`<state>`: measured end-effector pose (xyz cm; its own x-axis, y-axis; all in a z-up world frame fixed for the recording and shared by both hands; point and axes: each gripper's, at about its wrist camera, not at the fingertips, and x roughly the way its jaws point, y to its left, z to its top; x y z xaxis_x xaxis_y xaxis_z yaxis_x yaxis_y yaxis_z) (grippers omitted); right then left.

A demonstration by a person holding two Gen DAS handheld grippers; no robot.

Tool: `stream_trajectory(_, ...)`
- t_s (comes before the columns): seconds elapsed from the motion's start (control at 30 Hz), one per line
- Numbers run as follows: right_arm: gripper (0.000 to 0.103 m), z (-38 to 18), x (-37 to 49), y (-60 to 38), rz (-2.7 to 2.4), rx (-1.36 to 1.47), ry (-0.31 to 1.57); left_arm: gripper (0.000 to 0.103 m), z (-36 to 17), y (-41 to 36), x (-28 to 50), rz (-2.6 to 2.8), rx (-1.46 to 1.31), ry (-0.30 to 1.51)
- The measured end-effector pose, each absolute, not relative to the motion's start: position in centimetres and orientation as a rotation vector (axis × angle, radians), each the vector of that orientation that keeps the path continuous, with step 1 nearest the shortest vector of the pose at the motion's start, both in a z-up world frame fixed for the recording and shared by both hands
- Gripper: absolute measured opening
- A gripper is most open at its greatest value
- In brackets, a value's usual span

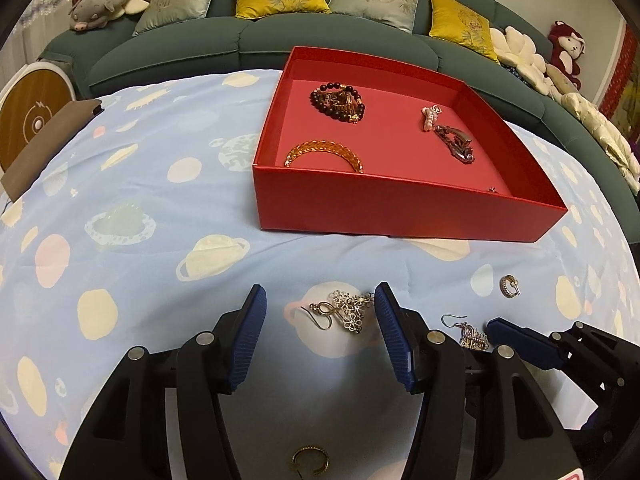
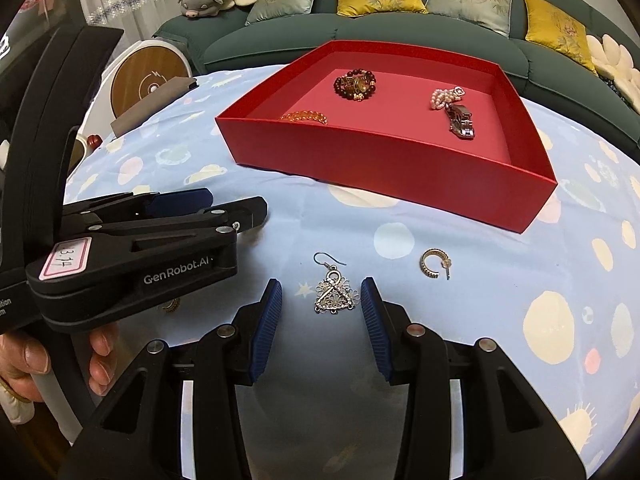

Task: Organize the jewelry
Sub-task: 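Grasp a small earring with the left tool while the right tool grasps the triangle pendant earring, then carry both earrings over the red box with both tools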

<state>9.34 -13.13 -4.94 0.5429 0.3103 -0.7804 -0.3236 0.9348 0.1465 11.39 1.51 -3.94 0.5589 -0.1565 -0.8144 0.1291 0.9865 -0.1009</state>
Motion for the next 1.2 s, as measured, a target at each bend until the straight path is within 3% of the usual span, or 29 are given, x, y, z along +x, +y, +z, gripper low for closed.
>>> stream_trajectory(0.03,0.036,-5.1,9.4,-13.1,0.377,-0.017,0.925,0.052,-4.0,1.3,11.4,-0.173,-0.018,0.960)
stream_trajectory(0.1,0.030,-5.0,9.3,-13.0,0.379,-0.032,0.923,0.033,-4.0,0.9,11.2,-0.183,0.015,0.952)
stream_trajectory(0.17,0.021,-5.0,9.3,-13.0,0.382,-0.032,0.926,0.023,-4.0,0.6,11.0,-0.200,0.021,0.953)
stream_trajectory(0.23,0.019,-5.0,9.2,-13.2,0.379,-0.033,0.929,0.010,-4.0,0.5,10.8,-0.221,0.016,0.960)
stream_trajectory(0.57,0.018,-4.0,8.4,-13.8,0.390,-0.013,0.918,0.007,-2.4,0.5,9.2,-0.288,-0.020,0.945)
stream_trajectory(1.2,0.018,3.3,9.4,-18.1,0.329,0.084,0.734,0.007,5.3,4.1,10.2,-0.277,-0.171,0.779)
